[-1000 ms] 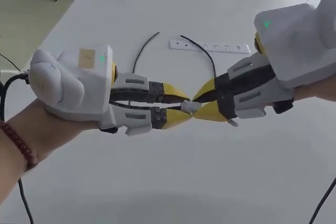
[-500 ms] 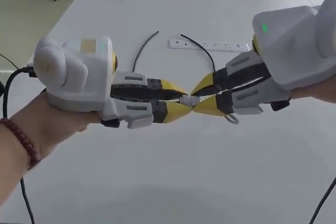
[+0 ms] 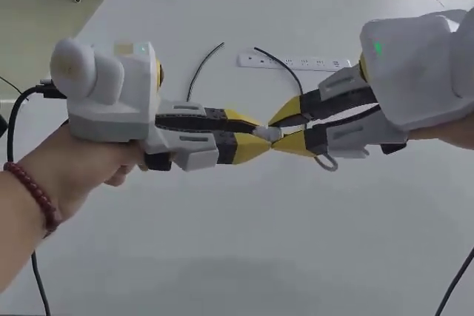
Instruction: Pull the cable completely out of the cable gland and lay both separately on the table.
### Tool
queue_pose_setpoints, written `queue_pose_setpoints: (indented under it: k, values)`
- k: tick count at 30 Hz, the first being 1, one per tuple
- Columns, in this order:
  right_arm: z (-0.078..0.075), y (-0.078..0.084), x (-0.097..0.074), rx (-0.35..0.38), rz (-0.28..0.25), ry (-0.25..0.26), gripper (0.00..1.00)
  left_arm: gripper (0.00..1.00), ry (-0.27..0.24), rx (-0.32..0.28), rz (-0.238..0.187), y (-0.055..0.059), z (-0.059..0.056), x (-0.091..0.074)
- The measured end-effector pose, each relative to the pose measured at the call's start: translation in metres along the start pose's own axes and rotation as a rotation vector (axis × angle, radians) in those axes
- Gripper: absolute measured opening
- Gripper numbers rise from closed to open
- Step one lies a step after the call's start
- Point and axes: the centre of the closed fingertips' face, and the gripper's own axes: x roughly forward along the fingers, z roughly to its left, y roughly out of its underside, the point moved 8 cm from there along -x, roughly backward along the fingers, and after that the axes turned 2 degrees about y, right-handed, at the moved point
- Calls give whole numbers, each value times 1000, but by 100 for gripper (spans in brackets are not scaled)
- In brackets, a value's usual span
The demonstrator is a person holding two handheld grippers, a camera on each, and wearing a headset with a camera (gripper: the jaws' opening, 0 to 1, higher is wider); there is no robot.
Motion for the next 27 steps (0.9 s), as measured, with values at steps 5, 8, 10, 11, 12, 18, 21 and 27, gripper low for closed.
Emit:
queue_pose_setpoints:
  k: [5, 8, 10, 11, 12, 18, 21, 27]
  values:
    - [1, 0, -1, -21, -6, 10, 6, 16, -6, -44, -3, 0, 0, 1]
    - [0, -1, -1, -37, -9, 19, 6, 16, -10, -45, -8, 0, 0, 1]
    - [0, -1, -1, -47, -13, 27, 6, 16, -17, -17, -12, -1, -1, 1]
    - [0, -1, -1, -53, -13, 30, 6, 16, -18, -19, -13, -1, -1, 1]
    - [0, -1, -2, -58, -14, 33, 6, 16, -20, -11, -15, -1, -1, 1]
    - [1, -2, -1, -184, -21, 69, 7, 16, -29, -36, -27, -1, -1, -1]
    - [1, 1, 1, -192, -19, 82, 7, 16, -36, -64, -39, 0, 0, -1]
    - [0, 5, 1, -183, -40, 72, 7, 16, -31, -82, -29, 1, -1, -2]
